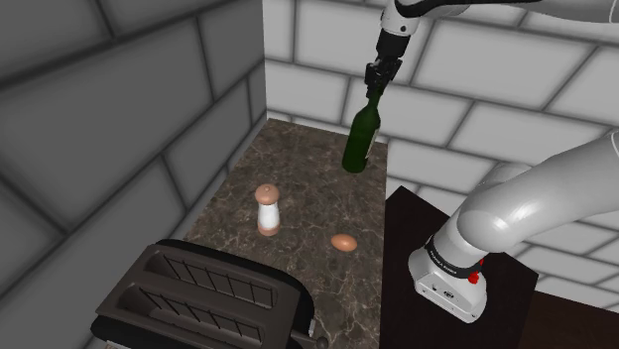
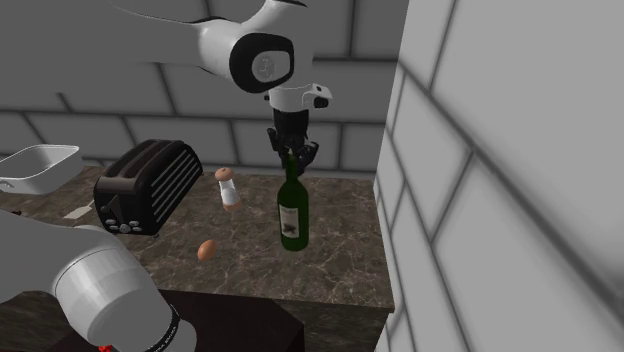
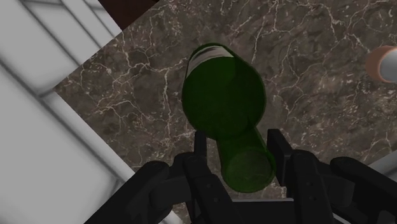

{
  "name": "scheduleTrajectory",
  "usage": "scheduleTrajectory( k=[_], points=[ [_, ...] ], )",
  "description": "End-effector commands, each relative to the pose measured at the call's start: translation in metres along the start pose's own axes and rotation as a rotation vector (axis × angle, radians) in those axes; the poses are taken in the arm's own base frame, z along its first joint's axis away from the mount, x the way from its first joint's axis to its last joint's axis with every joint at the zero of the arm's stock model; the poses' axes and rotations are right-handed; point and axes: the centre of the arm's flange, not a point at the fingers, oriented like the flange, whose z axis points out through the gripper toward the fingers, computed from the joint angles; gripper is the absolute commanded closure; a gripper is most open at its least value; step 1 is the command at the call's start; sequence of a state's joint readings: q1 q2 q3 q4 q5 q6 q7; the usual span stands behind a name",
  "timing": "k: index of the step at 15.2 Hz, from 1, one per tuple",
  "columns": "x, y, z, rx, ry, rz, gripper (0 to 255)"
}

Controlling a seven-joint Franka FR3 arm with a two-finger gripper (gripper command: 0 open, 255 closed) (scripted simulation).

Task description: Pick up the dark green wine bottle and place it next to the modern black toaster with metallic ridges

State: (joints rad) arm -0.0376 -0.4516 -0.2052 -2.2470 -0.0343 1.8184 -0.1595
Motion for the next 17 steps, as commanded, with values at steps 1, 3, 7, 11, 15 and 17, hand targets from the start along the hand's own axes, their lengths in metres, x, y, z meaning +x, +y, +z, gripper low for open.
scheduleTrajectory(
  k=[1,3,7,11,15,17],
  points=[
    [0.001,-0.001,-0.011,0.000,0.000,0.000,255],
    [0.001,-0.002,-0.021,0.000,0.000,0.000,255],
    [0.002,-0.003,-0.042,0.000,0.000,0.000,255],
    [0.002,-0.004,-0.063,0.000,0.000,0.000,255],
    [0.003,-0.005,-0.084,0.000,0.000,0.000,255],
    [0.003,-0.005,-0.095,0.000,0.000,0.000,255]
  ],
)
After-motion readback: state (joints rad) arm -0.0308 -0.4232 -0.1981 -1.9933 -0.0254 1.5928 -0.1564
